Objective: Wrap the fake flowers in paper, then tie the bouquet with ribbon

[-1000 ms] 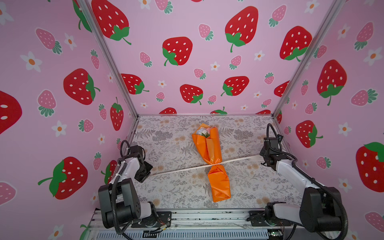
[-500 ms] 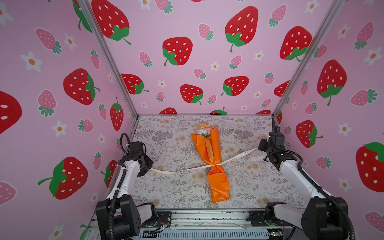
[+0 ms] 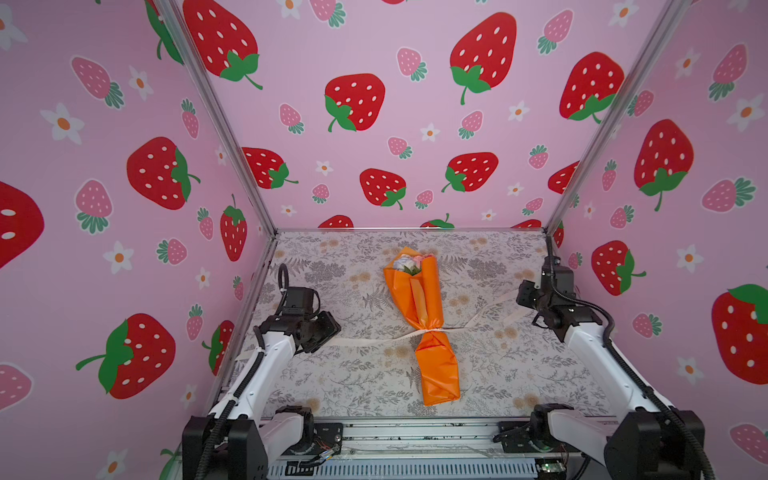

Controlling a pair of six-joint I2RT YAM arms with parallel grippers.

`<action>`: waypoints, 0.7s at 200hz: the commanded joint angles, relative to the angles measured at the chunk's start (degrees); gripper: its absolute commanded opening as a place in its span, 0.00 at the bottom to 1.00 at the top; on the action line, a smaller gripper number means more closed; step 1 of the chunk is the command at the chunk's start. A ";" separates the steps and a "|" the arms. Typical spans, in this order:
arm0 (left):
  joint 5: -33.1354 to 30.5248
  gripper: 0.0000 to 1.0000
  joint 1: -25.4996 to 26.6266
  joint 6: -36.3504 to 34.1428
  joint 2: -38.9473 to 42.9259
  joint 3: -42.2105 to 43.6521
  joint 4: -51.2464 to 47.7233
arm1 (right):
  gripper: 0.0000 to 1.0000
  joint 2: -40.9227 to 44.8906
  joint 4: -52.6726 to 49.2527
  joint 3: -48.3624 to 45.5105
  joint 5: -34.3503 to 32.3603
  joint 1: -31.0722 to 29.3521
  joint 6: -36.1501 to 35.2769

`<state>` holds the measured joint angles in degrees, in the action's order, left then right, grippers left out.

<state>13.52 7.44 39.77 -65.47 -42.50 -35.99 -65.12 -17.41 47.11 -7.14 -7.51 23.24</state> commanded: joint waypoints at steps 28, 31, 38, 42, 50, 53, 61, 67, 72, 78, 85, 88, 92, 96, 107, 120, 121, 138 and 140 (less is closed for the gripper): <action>-1.77 0.61 15.66 3.92 -8.41 -0.92 7.23 | 0.51 0.26 -1.84 -3.50 11.38 0.33 3.65; -2.23 0.62 16.47 3.59 -9.06 -1.27 7.24 | 0.51 0.31 -1.84 -3.79 11.92 0.38 3.65; -3.19 0.62 18.14 2.87 -10.27 -2.15 7.23 | 0.51 0.77 -0.74 -4.40 12.85 0.39 3.57; -3.59 0.62 19.03 2.19 -10.88 -2.58 7.33 | 0.51 0.99 -0.37 -4.62 12.95 0.43 3.56; -4.30 0.62 20.37 0.16 -11.91 -3.58 7.59 | 0.51 1.50 -0.49 -4.91 12.73 0.43 3.65; -4.75 0.62 20.84 -0.71 -12.15 -3.93 7.60 | 0.51 1.62 -0.58 -4.99 12.56 0.45 3.72; -5.29 0.62 22.16 -3.58 -12.77 -5.01 7.69 | 0.51 2.12 -0.93 -5.12 11.72 0.43 3.74; -7.56 0.61 23.13 -6.58 -13.12 -6.03 7.41 | 0.51 2.40 -1.17 -5.27 10.85 0.50 3.74; -9.57 0.60 24.03 -8.89 -13.33 -6.97 6.77 | 0.51 2.69 -1.30 -5.28 10.01 0.42 3.78; -11.93 0.59 25.14 -11.88 -13.46 -8.09 6.10 | 0.51 2.94 -1.31 -5.28 9.16 0.54 3.53; -13.81 0.58 26.33 -16.57 -13.52 -8.95 5.68 | 0.51 3.14 -1.31 -5.28 8.61 0.54 3.26; -13.68 0.57 26.55 -19.13 -13.44 -9.23 5.92 | 0.51 3.21 -1.30 -5.28 8.51 0.56 3.22; -13.39 0.55 27.00 -22.73 -13.33 -9.42 6.15 | 0.51 3.36 -1.31 -5.21 8.38 0.52 3.13; -13.47 0.55 27.44 -26.04 -13.08 -9.40 6.54 | 0.51 3.33 -1.31 -5.35 8.36 0.56 3.12; -13.60 0.55 28.29 -33.87 -12.45 -8.83 7.63 | 0.51 3.26 -1.31 -5.60 8.66 0.56 3.29; -12.62 0.57 28.33 -41.59 -12.43 -8.68 7.50 | 0.51 3.00 -1.30 -5.86 9.21 0.56 3.60; -12.50 0.57 28.37 -42.22 -12.46 -8.71 7.42 | 0.51 2.95 -1.31 -5.88 9.23 0.56 3.62; -12.06 0.57 28.40 -50.29 -13.80 -8.60 6.72 | 0.51 2.63 -0.97 -5.94 9.81 0.56 4.07; -12.25 0.57 28.41 -50.92 -14.02 -8.59 6.72 | 0.51 2.52 -0.90 -5.93 9.85 0.52 4.13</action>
<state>2.92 35.77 7.29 -78.37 -49.95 -28.05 -62.50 -18.33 41.91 2.44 -7.35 26.55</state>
